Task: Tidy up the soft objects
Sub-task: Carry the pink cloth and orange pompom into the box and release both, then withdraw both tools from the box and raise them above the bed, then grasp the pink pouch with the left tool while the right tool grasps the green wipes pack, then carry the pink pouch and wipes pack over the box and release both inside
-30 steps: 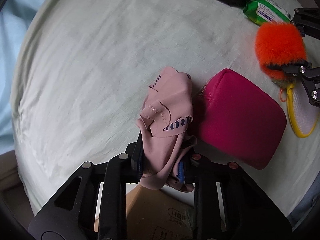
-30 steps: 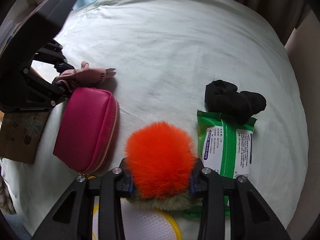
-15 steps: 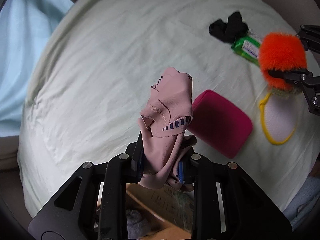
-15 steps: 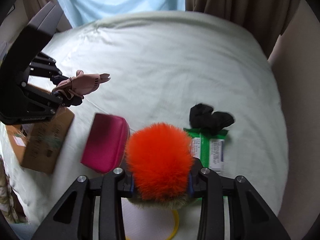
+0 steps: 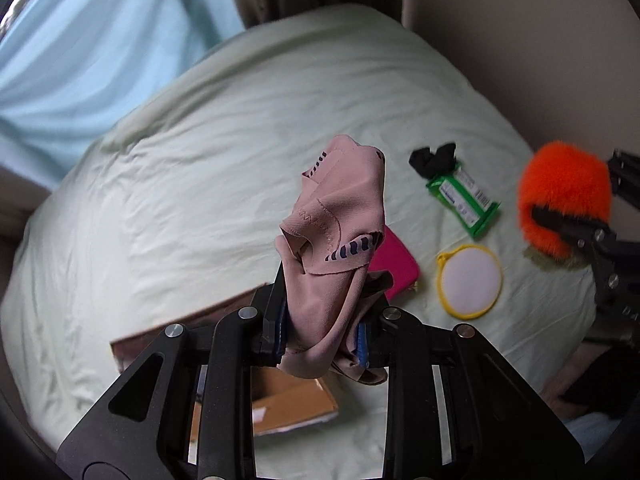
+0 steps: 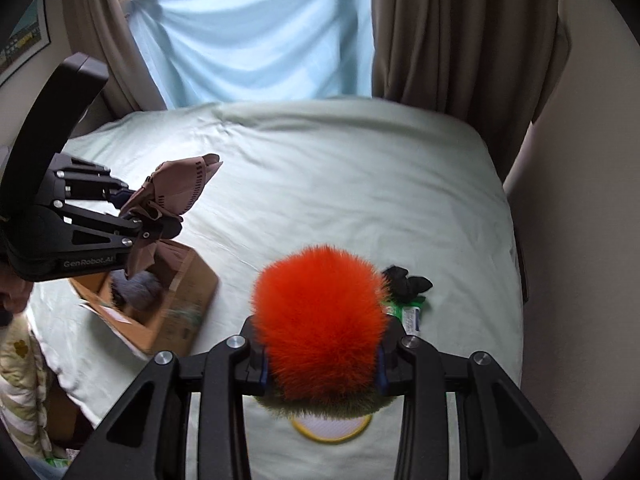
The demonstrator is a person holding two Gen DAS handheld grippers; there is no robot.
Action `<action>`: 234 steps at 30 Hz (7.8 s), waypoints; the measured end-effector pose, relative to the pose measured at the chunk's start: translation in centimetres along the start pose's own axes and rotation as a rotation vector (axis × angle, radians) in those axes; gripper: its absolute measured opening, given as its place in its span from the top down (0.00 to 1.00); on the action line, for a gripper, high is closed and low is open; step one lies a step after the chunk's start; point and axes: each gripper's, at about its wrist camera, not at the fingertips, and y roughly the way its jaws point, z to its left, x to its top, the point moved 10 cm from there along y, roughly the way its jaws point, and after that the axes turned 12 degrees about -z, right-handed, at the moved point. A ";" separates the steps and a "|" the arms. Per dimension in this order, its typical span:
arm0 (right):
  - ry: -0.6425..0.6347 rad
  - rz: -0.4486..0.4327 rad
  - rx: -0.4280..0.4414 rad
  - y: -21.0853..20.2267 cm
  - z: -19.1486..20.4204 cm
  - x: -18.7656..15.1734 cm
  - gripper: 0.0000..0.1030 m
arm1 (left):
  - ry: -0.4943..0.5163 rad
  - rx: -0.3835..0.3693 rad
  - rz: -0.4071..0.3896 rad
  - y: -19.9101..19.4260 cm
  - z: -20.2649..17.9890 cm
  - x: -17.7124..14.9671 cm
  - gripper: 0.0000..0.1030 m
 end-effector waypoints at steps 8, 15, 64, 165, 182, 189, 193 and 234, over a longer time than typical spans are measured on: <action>0.027 -0.056 0.041 -3.3 6.3 3.9 0.67 | -0.177 0.062 -0.086 -7.7 5.8 -2.0 0.78; 0.051 -0.091 0.040 -3.9 12.7 6.2 0.67 | -0.291 0.085 -0.111 -11.8 12.2 -6.3 0.78; 0.380 0.433 -0.100 19.4 24.1 -5.4 0.67 | -0.471 -0.001 0.260 5.2 25.5 -25.4 0.74; 0.165 -0.062 -0.243 2.7 -9.9 -5.6 0.00 | -0.487 0.054 -0.031 6.6 -4.7 -3.1 0.00; 0.078 0.088 -0.196 17.3 -11.3 -13.3 0.22 | -0.474 0.117 0.034 20.5 -7.3 -8.2 0.17; 0.067 0.141 -0.186 19.2 -11.1 -14.9 0.46 | -0.541 0.062 0.073 22.4 -7.3 -9.5 0.39; 0.046 0.144 -0.194 18.9 -11.0 -14.8 0.59 | -0.496 0.063 0.069 22.0 -7.8 -9.3 0.46; 0.125 -0.119 -0.159 -5.5 6.1 5.2 0.67 | -0.522 0.043 -0.261 -12.3 5.5 -3.4 0.54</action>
